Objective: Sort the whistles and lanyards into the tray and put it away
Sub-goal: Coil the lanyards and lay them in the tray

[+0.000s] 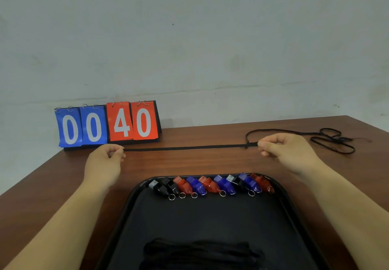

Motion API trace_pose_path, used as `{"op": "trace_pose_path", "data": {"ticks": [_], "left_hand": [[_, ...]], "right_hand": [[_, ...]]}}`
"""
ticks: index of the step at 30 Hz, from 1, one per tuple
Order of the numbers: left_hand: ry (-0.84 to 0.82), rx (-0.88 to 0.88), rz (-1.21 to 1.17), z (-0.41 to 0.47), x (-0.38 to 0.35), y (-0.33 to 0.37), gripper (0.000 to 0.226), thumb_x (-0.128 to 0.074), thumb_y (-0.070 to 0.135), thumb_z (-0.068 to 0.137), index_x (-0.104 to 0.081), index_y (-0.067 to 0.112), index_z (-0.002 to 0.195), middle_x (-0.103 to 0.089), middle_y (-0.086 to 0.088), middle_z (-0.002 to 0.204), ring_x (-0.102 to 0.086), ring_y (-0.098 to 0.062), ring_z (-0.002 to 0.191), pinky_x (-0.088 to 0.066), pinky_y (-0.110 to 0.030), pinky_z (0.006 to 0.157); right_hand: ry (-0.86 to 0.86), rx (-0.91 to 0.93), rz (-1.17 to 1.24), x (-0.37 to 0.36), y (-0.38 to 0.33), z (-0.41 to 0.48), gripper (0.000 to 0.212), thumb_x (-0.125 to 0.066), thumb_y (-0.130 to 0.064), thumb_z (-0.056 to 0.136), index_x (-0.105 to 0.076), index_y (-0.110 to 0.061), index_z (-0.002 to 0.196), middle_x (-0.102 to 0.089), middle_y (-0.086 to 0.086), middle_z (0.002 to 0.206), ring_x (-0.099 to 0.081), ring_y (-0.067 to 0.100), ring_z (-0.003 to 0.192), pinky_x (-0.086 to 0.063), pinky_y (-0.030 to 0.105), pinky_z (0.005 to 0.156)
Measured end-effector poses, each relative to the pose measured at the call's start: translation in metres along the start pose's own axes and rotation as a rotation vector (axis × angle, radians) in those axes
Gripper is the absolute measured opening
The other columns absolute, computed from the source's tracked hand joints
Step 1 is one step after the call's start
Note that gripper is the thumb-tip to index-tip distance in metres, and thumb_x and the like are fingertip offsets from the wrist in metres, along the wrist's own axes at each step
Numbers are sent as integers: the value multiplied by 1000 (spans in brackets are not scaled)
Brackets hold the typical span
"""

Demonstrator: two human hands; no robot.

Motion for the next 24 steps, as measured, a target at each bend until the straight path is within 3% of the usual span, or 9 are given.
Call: {"op": "trace_pose_path", "data": {"ticks": [3,7,10,15,19,21,24], "left_hand": [[0,14,-2,1,-2,-2,11,-58,23,103,-67,24,109,-71,6,94,-66,-14,93,-54,-39,90],[19,41,-25,1,-2,-5,8,-57,24,103,-65,25,106,-70,4,93,-65,-15,92,-54,-41,91],[33,67,-55,0,0,-7,9,-58,26,103,-66,24,106,-71,3,94,-66,-18,94,-55,-44,95],[-34,-10,-24,-4,-5,4,10,-61,30,102,-68,27,108,-72,7,97,-66,-15,98,-53,-37,89],[-80,-36,-53,-8,-7,9,13,-69,27,97,-71,28,110,-71,7,104,-66,-15,103,-53,-35,89],[-96,-59,-75,-12,-8,16,14,-71,25,96,-72,28,109,-71,9,105,-65,-13,102,-53,-33,90],[-139,-97,-87,-23,-14,27,13,-73,22,94,-74,31,103,-70,15,101,-62,-2,95,-48,-25,82]], "right_hand": [[36,-14,-30,1,1,-2,3,-80,-19,87,-79,-16,88,-80,5,81,-73,13,76,-58,31,85],[121,-14,-85,7,-1,-5,14,-81,-31,85,-78,-17,84,-78,0,75,-72,13,80,-52,27,74],[127,-20,-85,9,-1,-5,15,-82,-31,84,-78,-16,83,-78,1,75,-72,16,83,-55,34,84],[18,25,-189,-6,-4,-7,13,-82,-29,84,-77,-18,79,-77,-3,71,-71,11,71,-51,27,70],[-50,68,-263,-14,-1,-6,9,-83,-27,83,-77,-21,81,-77,-3,72,-70,3,63,-53,26,72],[-107,85,-342,-18,0,-4,5,-81,-26,84,-77,-24,83,-77,-5,75,-70,2,68,-48,21,67],[-262,98,-533,-33,4,8,10,-80,-27,85,-78,-28,95,-74,-13,96,-66,0,90,-42,12,70]]}}
Point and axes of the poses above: each hand's wrist, its own z-axis towards the middle knuckle, its own x-axis out of the back of the hand, y = z × x, the point moved 6 cm from there along z, towards the middle knuckle
